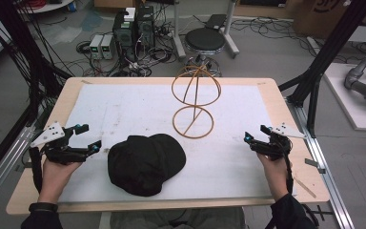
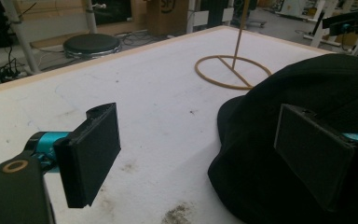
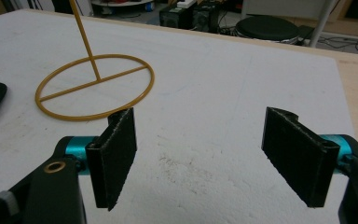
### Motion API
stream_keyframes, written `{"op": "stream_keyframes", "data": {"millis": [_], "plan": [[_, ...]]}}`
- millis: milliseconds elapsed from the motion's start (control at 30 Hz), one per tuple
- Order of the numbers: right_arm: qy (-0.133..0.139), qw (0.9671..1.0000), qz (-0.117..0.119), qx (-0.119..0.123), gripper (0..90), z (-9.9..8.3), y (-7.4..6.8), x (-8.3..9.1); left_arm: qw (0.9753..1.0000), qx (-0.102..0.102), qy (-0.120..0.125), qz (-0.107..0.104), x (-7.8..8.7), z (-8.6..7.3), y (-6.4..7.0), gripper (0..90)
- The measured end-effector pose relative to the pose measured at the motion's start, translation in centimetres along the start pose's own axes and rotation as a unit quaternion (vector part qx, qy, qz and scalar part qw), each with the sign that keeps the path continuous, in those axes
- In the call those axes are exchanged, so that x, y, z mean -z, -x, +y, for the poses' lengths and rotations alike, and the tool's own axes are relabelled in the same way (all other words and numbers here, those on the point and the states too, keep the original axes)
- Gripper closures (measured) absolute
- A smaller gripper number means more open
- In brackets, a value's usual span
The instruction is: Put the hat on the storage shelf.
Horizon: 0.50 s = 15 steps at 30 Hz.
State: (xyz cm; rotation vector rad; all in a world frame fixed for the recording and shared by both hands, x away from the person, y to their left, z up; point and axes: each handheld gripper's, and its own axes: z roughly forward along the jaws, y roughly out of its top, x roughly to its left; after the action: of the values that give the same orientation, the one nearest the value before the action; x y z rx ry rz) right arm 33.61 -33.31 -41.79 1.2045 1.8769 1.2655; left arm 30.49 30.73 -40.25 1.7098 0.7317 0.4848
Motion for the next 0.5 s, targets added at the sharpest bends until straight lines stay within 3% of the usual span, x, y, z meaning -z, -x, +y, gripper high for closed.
{"op": "stream_keyframes", "data": {"millis": [167, 400, 500], "plan": [[0.001, 1.0000, -0.003, -0.005, 25.8, 0.0, 0.1, -0.1, 0.9999, 0.000, -0.006, -0.012, 0.2, 0.4, 0.6, 14.2], [0.001, 1.0000, -0.005, -0.003, 25.8, 0.0, 0.3, -0.1, 0.9999, -0.005, 0.010, -0.010, 2.0, 0.7, 2.0, 14.2], [0.003, 1.0000, -0.006, -0.001, 25.8, 0.1, 0.3, 0.0, 0.9997, -0.008, 0.010, -0.021, 2.7, 0.5, 2.9, 14.2]]}}
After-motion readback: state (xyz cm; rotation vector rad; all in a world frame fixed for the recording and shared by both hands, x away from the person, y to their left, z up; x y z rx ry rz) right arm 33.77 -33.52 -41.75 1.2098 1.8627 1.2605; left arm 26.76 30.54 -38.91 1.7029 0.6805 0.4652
